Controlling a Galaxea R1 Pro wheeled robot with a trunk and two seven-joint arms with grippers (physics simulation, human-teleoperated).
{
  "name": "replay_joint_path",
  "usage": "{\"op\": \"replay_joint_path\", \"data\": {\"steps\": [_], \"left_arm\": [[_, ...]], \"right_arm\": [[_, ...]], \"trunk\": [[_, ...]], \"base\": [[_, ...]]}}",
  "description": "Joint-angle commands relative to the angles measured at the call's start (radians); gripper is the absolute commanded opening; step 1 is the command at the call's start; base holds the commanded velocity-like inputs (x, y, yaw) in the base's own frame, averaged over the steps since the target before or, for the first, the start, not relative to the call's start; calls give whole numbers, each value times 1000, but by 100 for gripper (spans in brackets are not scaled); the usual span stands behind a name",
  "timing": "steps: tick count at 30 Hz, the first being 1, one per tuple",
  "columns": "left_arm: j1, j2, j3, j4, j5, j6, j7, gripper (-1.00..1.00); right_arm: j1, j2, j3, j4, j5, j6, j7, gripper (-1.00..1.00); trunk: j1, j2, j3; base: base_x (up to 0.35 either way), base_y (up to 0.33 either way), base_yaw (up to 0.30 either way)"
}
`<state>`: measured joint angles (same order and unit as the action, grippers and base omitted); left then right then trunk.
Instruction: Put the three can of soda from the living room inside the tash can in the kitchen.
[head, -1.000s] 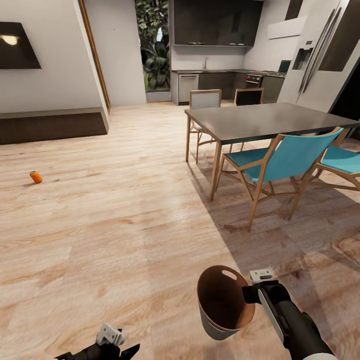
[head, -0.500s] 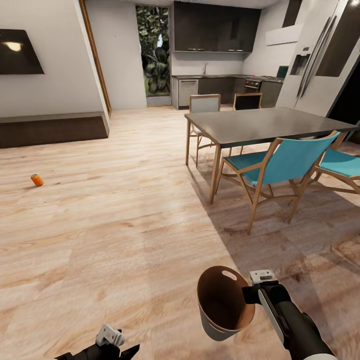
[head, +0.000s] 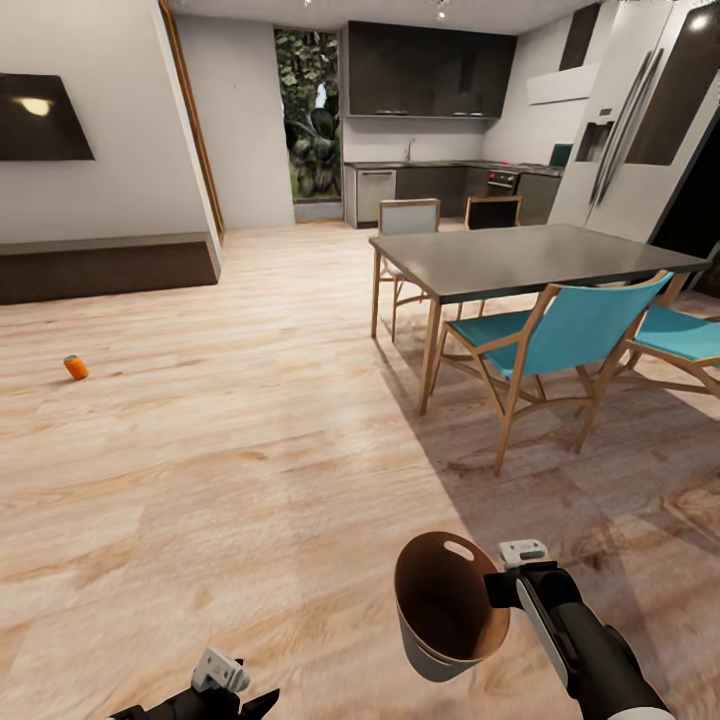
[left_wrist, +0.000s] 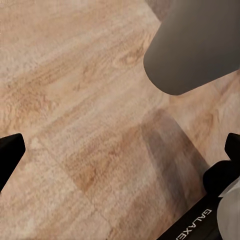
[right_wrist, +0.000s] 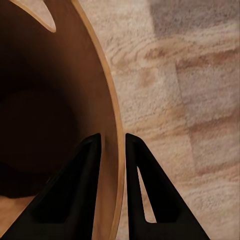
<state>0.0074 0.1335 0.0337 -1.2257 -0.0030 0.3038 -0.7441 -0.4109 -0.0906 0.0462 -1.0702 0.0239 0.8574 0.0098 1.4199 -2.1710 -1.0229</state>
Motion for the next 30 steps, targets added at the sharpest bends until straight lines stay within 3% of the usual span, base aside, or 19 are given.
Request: {"op": "replay_joint_path", "data": {"steps": [1,30], "left_arm": [[0,0,0,0,0,0,0,100],[0,0,0,0,0,0,0,100]], "right_arm": [[0,0,0,0,-13,0,6,-100],[0,0,0,-1,-13,0,6,-100]], "trunk": [[0,0,2],[0,0,50]], "base": [[0,0,0],[0,0,0]]}}
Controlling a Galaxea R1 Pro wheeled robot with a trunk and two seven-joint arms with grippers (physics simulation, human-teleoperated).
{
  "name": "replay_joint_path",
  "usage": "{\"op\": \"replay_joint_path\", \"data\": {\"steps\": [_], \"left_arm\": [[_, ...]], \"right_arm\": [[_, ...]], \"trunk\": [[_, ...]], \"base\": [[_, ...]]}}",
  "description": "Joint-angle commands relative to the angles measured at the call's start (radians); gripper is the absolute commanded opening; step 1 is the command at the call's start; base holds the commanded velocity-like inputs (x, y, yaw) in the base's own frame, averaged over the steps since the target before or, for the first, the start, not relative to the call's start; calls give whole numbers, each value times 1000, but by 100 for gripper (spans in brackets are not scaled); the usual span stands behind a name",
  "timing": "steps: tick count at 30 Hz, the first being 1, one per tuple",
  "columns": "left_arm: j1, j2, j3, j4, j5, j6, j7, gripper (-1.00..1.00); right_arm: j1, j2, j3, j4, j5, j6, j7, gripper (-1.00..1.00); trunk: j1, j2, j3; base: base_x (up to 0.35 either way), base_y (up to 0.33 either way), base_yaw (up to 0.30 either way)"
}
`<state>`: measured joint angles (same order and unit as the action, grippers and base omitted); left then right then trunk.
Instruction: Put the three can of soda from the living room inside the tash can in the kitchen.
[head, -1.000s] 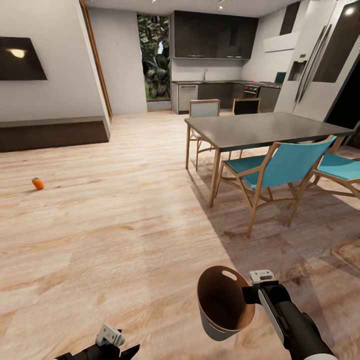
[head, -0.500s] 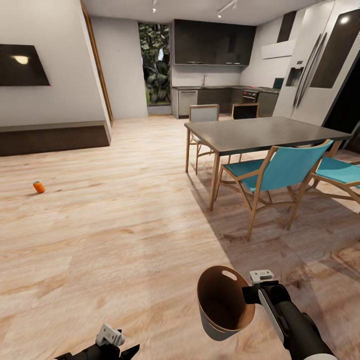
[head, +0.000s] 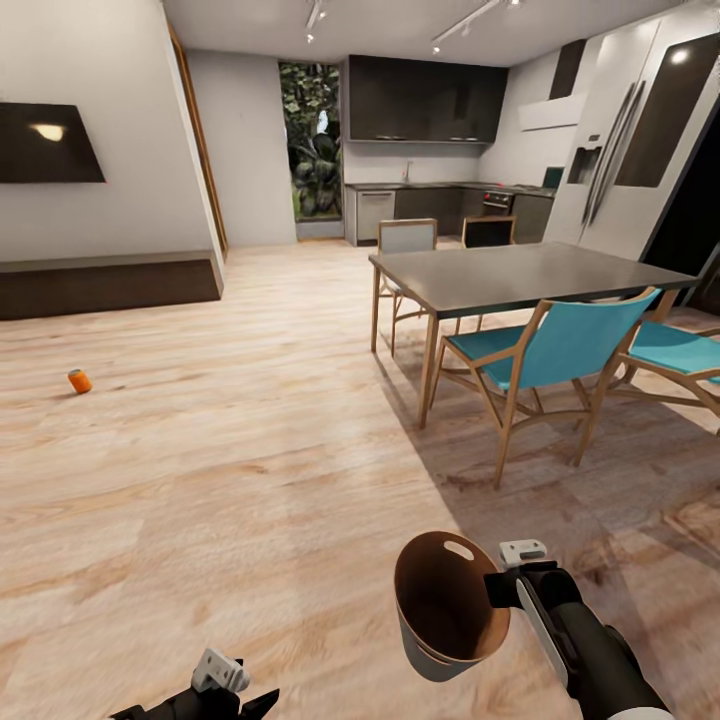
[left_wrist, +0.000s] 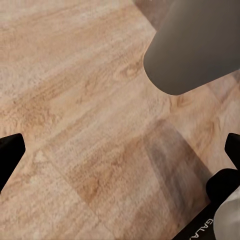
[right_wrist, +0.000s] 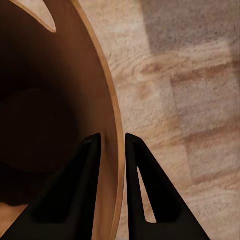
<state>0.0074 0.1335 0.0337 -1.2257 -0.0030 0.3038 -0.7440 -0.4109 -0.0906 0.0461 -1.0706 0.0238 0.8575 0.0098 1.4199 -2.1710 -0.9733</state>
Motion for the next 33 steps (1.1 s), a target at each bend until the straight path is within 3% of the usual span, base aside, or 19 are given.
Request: {"op": "replay_joint_path", "data": {"steps": [1,33], "left_arm": [[0,0,0,0,0,0,0,100],[0,0,0,0,0,0,0,100]], "right_arm": [[0,0,0,0,-13,0,6,-100],[0,0,0,0,-13,0,6,-100]], "trunk": [[0,0,2],[0,0,55]], "base": [[0,0,0],[0,0,0]]}}
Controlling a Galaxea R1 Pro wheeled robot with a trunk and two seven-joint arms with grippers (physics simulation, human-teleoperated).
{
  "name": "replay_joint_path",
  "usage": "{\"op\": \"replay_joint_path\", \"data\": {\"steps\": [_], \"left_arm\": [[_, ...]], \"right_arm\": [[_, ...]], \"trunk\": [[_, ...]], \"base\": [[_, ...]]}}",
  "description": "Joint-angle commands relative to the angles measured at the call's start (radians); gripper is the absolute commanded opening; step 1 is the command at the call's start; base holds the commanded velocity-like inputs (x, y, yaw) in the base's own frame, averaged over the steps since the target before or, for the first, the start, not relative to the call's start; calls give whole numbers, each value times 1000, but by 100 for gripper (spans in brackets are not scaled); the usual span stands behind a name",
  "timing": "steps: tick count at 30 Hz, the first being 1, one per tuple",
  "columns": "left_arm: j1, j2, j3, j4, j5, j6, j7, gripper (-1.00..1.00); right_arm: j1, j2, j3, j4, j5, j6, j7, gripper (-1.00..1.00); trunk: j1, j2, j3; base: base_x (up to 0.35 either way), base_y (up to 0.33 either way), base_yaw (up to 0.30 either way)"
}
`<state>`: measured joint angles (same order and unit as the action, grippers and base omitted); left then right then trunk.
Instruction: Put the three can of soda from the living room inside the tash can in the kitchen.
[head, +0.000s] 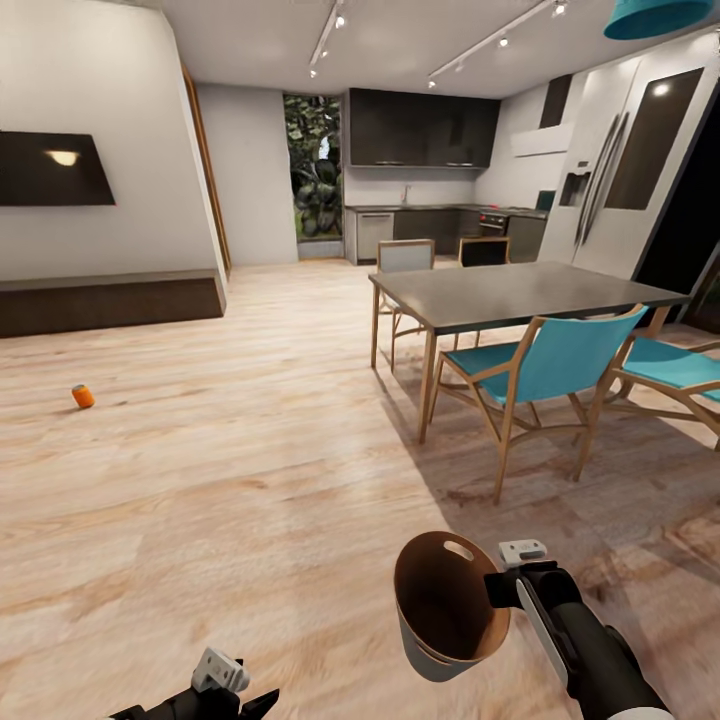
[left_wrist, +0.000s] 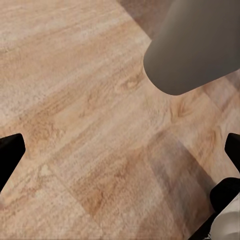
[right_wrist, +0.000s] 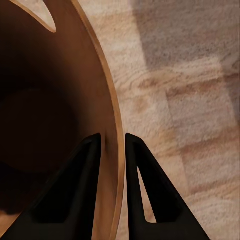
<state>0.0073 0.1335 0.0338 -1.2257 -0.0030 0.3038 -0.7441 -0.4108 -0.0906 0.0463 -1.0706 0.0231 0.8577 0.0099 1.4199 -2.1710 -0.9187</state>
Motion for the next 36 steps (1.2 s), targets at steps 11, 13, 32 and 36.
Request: {"op": "replay_joint_path", "data": {"steps": [11,13,32,36], "left_arm": [[0,0,0,0,0,0,0,100],[0,0,0,0,0,0,0,100],[0,0,0,0,0,0,0,100],[0,0,0,0,0,0,0,100]], "right_arm": [[0,0,0,0,-12,0,6,-100],[0,0,0,0,-12,0,6,-100],[0,0,0,0,-12,0,7,-100],[0,0,0,0,-12,2,7,-100]], "trunk": [[0,0,18],[0,0,22],[0,0,53],[0,0,55]], "base": [[0,0,0],[0,0,0],[0,0,-18],[0,0,-49]]}}
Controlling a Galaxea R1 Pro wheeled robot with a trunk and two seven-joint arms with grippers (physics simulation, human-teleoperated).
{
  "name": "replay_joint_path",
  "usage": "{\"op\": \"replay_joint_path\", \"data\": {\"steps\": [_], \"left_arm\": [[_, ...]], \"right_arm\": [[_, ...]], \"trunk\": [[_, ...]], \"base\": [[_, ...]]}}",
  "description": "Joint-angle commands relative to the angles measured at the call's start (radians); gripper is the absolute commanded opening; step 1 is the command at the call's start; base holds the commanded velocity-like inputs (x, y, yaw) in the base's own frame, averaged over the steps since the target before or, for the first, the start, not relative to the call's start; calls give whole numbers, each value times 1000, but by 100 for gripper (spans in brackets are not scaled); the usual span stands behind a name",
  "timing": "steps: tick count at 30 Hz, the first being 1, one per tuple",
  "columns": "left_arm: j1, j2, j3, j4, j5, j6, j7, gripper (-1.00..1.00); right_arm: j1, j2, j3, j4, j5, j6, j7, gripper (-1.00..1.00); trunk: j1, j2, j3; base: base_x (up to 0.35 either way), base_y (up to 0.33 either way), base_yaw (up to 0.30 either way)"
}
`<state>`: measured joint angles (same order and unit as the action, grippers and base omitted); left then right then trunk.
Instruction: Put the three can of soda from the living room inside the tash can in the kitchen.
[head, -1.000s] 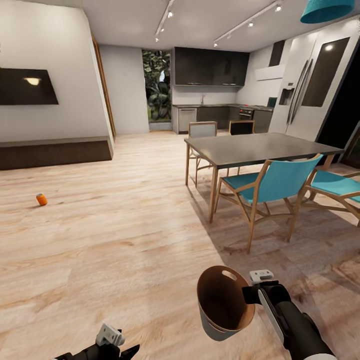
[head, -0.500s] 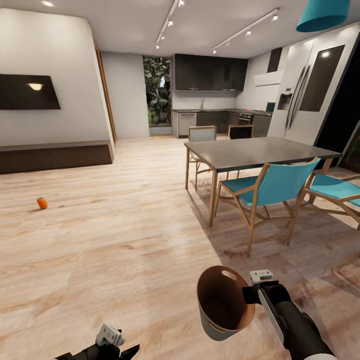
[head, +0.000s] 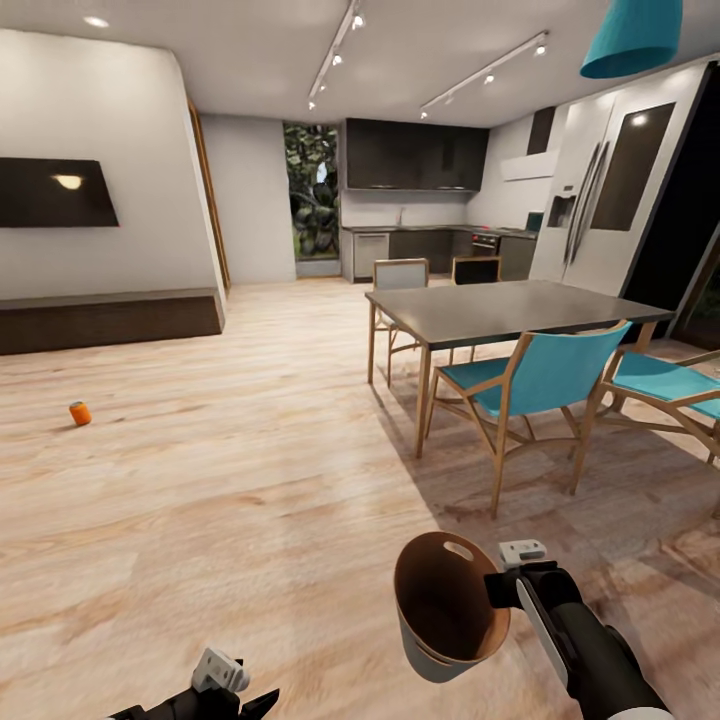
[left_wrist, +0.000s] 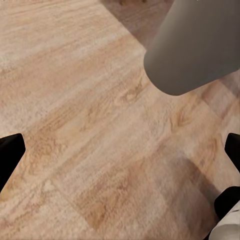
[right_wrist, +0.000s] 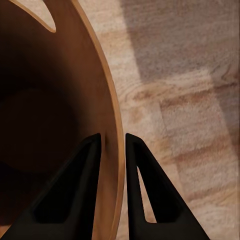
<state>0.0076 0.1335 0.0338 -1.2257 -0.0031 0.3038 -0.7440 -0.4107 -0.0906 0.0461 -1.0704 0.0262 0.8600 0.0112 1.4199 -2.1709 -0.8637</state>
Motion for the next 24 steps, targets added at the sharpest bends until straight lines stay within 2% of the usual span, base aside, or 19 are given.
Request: {"op": "replay_joint_path", "data": {"steps": [1,10,24], "left_arm": [[0,0,0,0,0,0,0,100],[0,0,0,0,0,0,0,100],[0,0,0,0,0,0,0,100]], "right_arm": [[0,0,0,0,-15,0,6,-100],[0,0,0,0,-15,1,6,-100],[0,0,0,0,-15,1,6,-100]], "trunk": [[0,0,0],[0,0,1],[0,0,1]], "base": [[0,0,-23],[0,0,25],[0,0,237]]}}
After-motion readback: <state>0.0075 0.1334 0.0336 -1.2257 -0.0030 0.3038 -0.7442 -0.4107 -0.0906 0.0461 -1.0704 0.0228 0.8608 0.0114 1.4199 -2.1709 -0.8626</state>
